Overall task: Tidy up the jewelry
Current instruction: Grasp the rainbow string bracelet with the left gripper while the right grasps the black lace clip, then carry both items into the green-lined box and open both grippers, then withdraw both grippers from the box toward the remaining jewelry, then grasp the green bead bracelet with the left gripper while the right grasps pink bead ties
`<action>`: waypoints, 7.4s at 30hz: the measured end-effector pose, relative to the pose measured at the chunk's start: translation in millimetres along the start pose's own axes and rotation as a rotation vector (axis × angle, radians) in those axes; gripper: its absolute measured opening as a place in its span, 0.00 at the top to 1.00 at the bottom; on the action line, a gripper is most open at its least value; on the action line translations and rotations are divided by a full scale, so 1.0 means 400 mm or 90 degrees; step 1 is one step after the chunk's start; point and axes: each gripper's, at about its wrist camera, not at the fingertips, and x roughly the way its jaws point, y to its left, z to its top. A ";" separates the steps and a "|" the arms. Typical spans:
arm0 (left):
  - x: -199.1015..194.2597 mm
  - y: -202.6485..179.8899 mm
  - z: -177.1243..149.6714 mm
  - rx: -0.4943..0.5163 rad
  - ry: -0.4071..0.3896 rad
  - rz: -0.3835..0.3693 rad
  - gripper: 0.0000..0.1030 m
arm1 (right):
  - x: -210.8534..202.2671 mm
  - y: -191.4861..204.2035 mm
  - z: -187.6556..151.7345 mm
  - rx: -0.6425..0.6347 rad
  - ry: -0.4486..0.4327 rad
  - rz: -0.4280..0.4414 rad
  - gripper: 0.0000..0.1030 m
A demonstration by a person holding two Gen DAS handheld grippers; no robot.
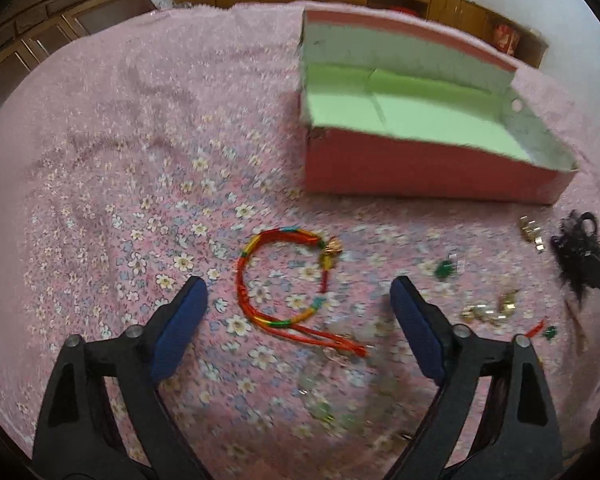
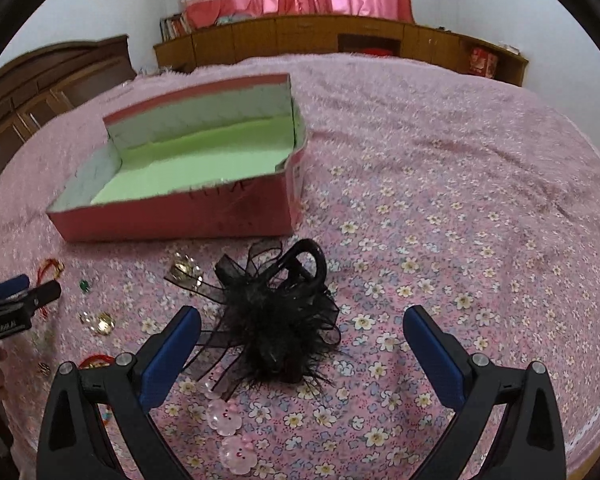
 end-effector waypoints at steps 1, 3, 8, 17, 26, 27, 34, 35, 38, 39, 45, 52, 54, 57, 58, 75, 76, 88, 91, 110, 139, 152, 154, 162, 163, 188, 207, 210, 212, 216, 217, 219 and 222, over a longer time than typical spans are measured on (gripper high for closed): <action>0.011 0.007 0.001 -0.004 0.008 -0.002 0.22 | 0.009 0.002 0.000 -0.005 0.007 -0.003 0.00; 0.023 0.017 0.001 -0.018 0.006 -0.023 0.22 | 0.019 0.005 0.002 -0.008 0.017 -0.007 0.00; 0.068 0.021 -0.001 -0.027 0.006 -0.062 0.20 | 0.061 0.004 0.002 -0.009 0.054 -0.019 0.05; 0.118 0.034 0.025 -0.006 0.016 -0.042 0.12 | 0.096 -0.008 -0.007 0.003 0.079 -0.008 0.04; 0.067 0.017 -0.022 -0.003 -0.020 -0.048 0.46 | 0.084 -0.010 -0.005 -0.010 0.071 -0.002 0.19; 0.062 0.018 -0.025 -0.001 -0.023 -0.047 0.58 | 0.077 -0.007 -0.006 -0.016 0.067 0.002 0.24; -0.024 0.028 -0.055 0.009 -0.040 -0.049 0.91 | 0.035 0.013 -0.021 -0.029 0.048 0.040 0.56; -0.034 0.032 -0.062 0.008 -0.043 -0.053 0.94 | 0.034 0.009 -0.020 -0.027 0.047 0.044 0.61; -0.092 0.045 -0.066 0.004 -0.055 -0.058 1.00 | 0.022 0.002 -0.020 -0.018 0.037 0.056 0.78; -0.105 0.051 -0.073 0.000 -0.060 -0.064 1.00 | 0.014 0.000 -0.021 -0.014 0.031 0.061 0.79; -0.204 0.087 -0.129 -0.009 -0.089 -0.091 1.00 | -0.017 -0.003 -0.021 -0.005 0.003 0.084 0.82; -0.317 0.104 -0.164 0.010 -0.125 -0.100 1.00 | -0.062 -0.007 -0.015 -0.003 -0.037 0.108 0.83; -0.344 0.112 -0.168 0.016 -0.135 -0.101 1.00 | -0.078 -0.006 -0.014 -0.004 -0.050 0.114 0.83; -0.384 0.115 -0.177 0.028 -0.146 -0.102 1.00 | -0.099 -0.008 -0.010 -0.003 -0.066 0.117 0.83; -0.395 0.121 -0.182 0.031 -0.151 -0.103 1.00 | -0.109 -0.008 -0.008 -0.001 -0.073 0.120 0.83; -0.409 -0.002 0.011 0.087 -0.200 -0.081 1.00 | -0.149 -0.004 0.108 0.011 -0.127 0.149 0.83; -0.402 -0.008 0.025 0.088 -0.200 -0.084 1.00 | -0.146 -0.001 0.117 0.010 -0.129 0.150 0.83; -0.278 -0.037 0.163 0.071 -0.188 -0.100 1.00 | -0.047 0.033 0.254 0.000 -0.114 0.147 0.83; -0.236 -0.049 0.195 0.066 -0.175 -0.098 1.00 | -0.011 0.043 0.284 0.002 -0.105 0.142 0.83; -0.002 -0.099 0.315 0.070 -0.070 -0.055 1.00 | 0.186 0.077 0.364 -0.021 -0.028 0.083 0.83; -0.044 -0.070 0.286 0.030 -0.050 -0.084 0.64 | 0.148 0.063 0.340 -0.006 -0.015 0.086 0.53; -0.229 -0.021 0.147 0.007 -0.111 -0.137 0.64 | -0.010 0.055 0.305 0.003 -0.075 0.131 0.50; -0.251 -0.015 0.123 0.009 -0.119 -0.138 0.64 | -0.034 0.049 0.297 0.005 -0.082 0.132 0.50; -0.308 0.001 0.051 0.025 -0.124 -0.143 0.64 | -0.100 0.019 0.253 0.022 -0.085 0.131 0.49; -0.313 0.007 0.034 0.026 -0.123 -0.142 0.64 | -0.110 0.016 0.243 0.022 -0.083 0.130 0.49; -0.359 0.052 -0.288 -0.010 -0.024 -0.122 0.64 | -0.116 -0.003 0.012 0.002 0.050 0.125 0.49; -0.278 0.190 -0.673 -0.010 0.031 -0.094 0.64 | -0.032 0.020 -0.072 -0.013 0.150 0.158 0.61; -0.273 0.212 -0.724 -0.007 0.031 -0.091 0.64 | -0.028 0.037 -0.078 -0.028 0.151 0.157 0.61; -0.266 0.197 -0.725 -0.004 0.035 -0.091 0.63 | -0.026 0.046 -0.079 -0.035 0.151 0.158 0.61; -0.266 0.186 -0.746 0.003 0.034 -0.093 0.62 | -0.022 0.057 -0.082 -0.045 0.150 0.155 0.61; -0.269 0.191 -0.757 0.004 0.033 -0.093 0.62 | -0.022 0.059 -0.082 -0.046 0.150 0.156 0.61; -0.267 0.196 -0.764 0.001 0.030 -0.095 0.61 | -0.020 0.064 -0.083 -0.045 0.148 0.158 0.61; -0.254 0.211 -0.755 -0.007 0.020 -0.103 0.62 | -0.020 0.065 -0.085 -0.043 0.144 0.164 0.64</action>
